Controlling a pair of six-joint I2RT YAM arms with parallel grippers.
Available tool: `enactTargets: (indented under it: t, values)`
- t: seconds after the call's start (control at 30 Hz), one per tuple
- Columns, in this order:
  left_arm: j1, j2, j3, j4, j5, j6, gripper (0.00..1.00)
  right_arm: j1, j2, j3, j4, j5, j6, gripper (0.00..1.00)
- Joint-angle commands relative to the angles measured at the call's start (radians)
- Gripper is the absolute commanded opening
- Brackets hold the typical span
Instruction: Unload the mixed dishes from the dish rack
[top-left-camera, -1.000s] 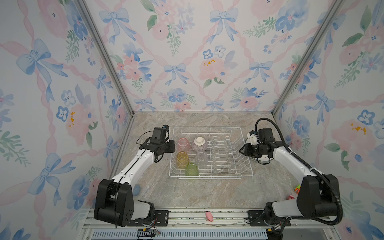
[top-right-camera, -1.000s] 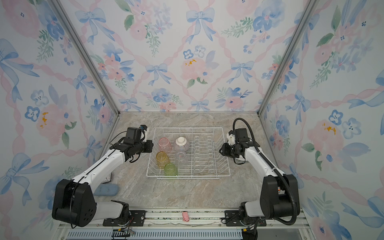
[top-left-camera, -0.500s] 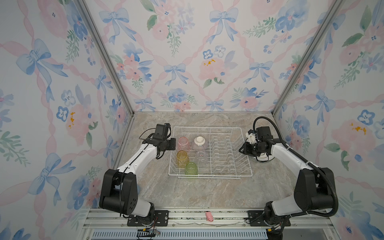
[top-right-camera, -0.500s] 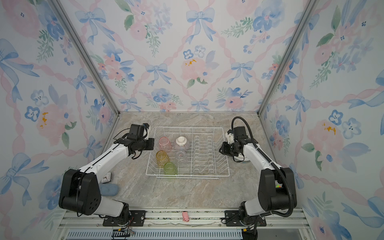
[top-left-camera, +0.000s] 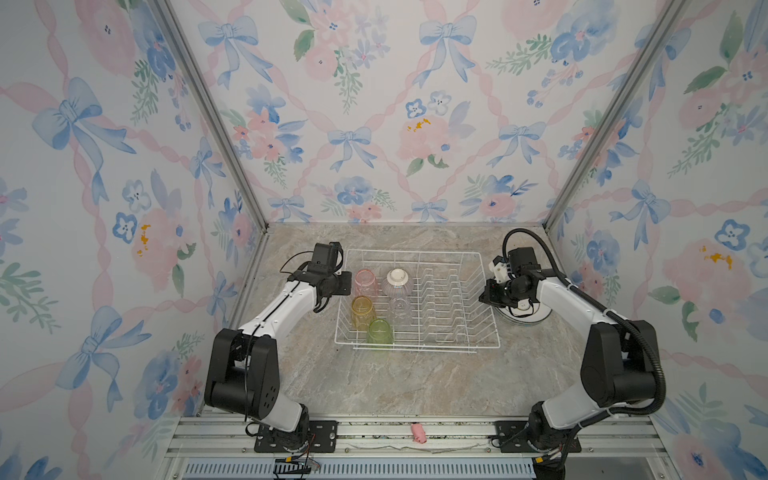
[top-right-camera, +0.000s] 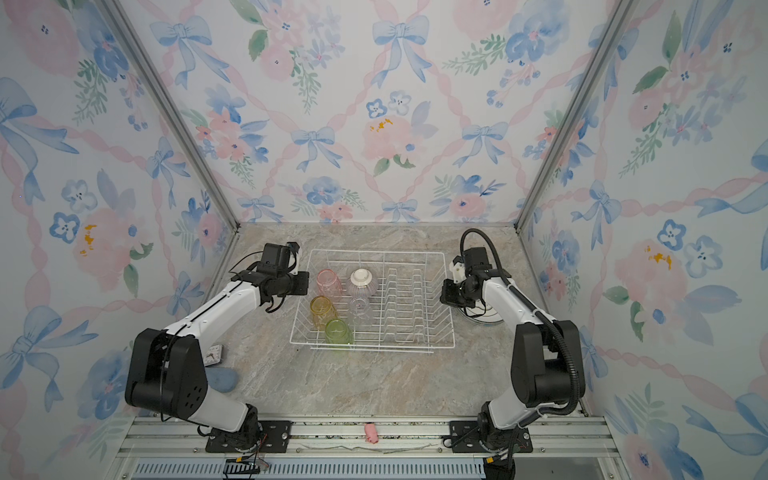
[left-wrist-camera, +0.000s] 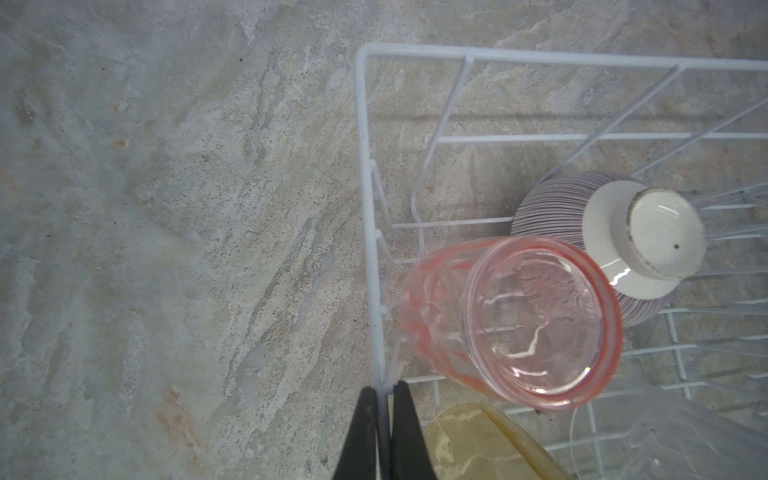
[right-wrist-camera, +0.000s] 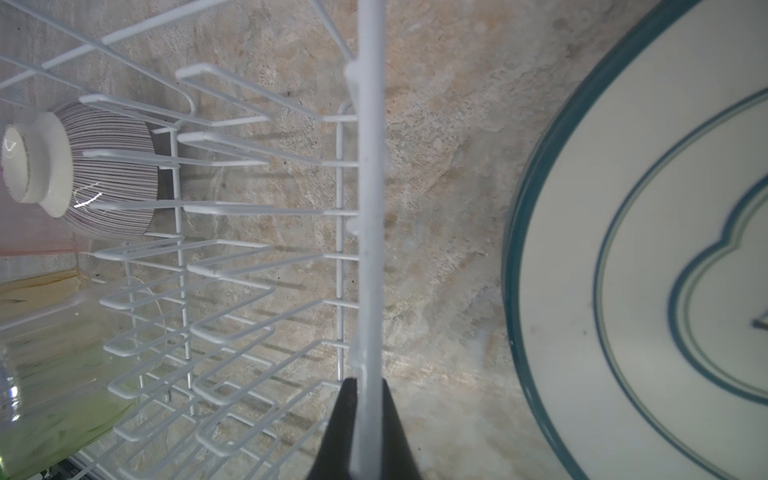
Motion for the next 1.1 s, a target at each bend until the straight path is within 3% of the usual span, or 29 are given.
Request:
enactTargets:
  t: [0.0,0.37,0.43,0.7,0.87,1.07]
  values:
    - [-0.002,0.042,0.002,-0.031,0.024,0.031,0.0,0.026,0.03,0.063,0.03,-0.029,-0.011,0.04]
    - [-0.001,0.06,0.021,-0.032,0.022,0.033,0.0,0.03,0.094,0.12,0.041,-0.041,-0.002,0.04]
    - [0.0,0.056,0.02,-0.031,0.022,0.031,0.0,0.031,0.09,0.118,0.045,-0.038,0.002,0.17]
    - [0.003,0.013,0.029,-0.032,0.007,0.042,0.0,0.029,0.065,0.129,0.022,0.002,0.003,0.32]
    - [0.008,-0.024,0.045,-0.031,-0.002,0.043,0.16,0.02,0.02,0.134,0.002,0.034,-0.002,0.48]
    - [0.015,-0.099,0.056,-0.03,-0.033,0.048,0.23,0.0,-0.007,0.124,0.004,0.041,0.002,0.55]
